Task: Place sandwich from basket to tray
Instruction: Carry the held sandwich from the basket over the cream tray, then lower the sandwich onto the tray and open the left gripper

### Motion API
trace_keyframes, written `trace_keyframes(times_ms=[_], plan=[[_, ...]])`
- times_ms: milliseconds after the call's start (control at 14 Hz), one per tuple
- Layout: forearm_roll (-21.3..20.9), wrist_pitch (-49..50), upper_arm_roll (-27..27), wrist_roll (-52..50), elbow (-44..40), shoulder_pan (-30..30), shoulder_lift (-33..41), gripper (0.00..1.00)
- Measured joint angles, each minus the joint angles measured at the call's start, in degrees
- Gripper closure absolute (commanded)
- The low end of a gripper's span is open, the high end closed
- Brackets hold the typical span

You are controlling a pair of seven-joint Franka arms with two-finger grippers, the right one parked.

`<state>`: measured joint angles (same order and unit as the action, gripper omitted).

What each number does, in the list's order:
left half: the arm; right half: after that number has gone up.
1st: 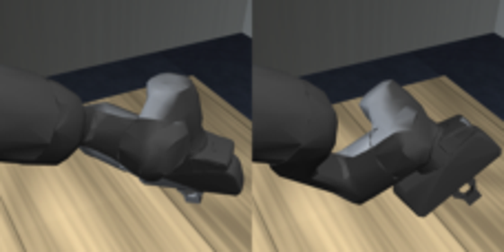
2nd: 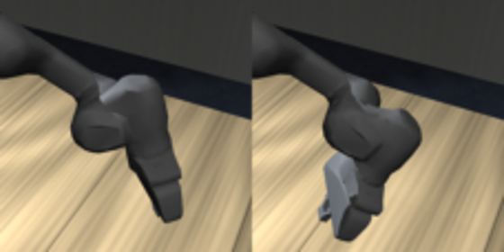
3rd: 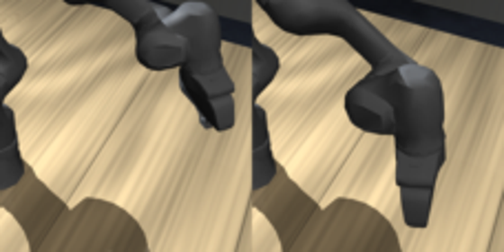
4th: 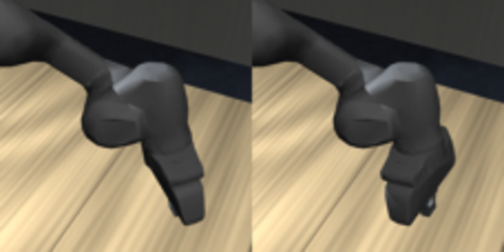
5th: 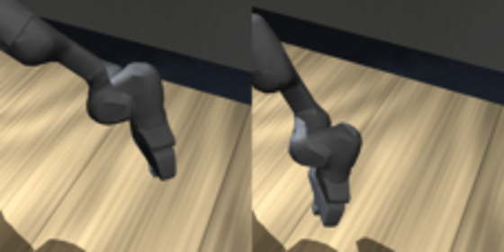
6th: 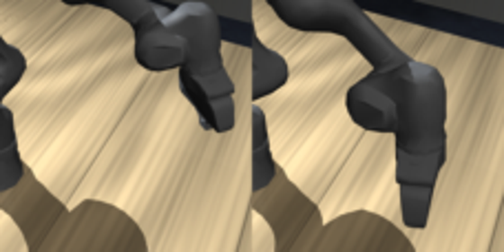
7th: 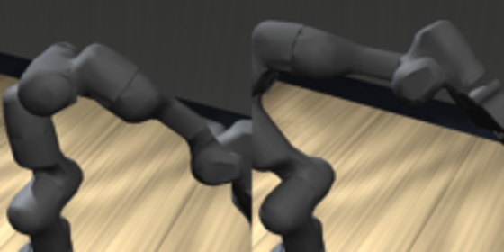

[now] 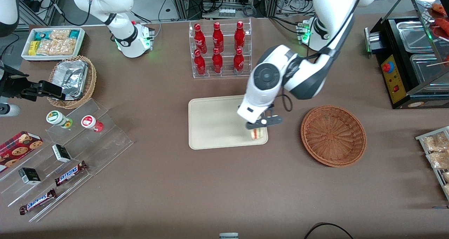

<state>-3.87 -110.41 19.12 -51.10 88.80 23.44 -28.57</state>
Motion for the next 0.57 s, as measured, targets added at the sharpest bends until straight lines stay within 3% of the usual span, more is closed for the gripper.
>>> trace_keyframes(times_ms=[571], plan=[[-4.08,-3.92,-0.01,-3.75,-0.91,7.22,-5.41,1.0]])
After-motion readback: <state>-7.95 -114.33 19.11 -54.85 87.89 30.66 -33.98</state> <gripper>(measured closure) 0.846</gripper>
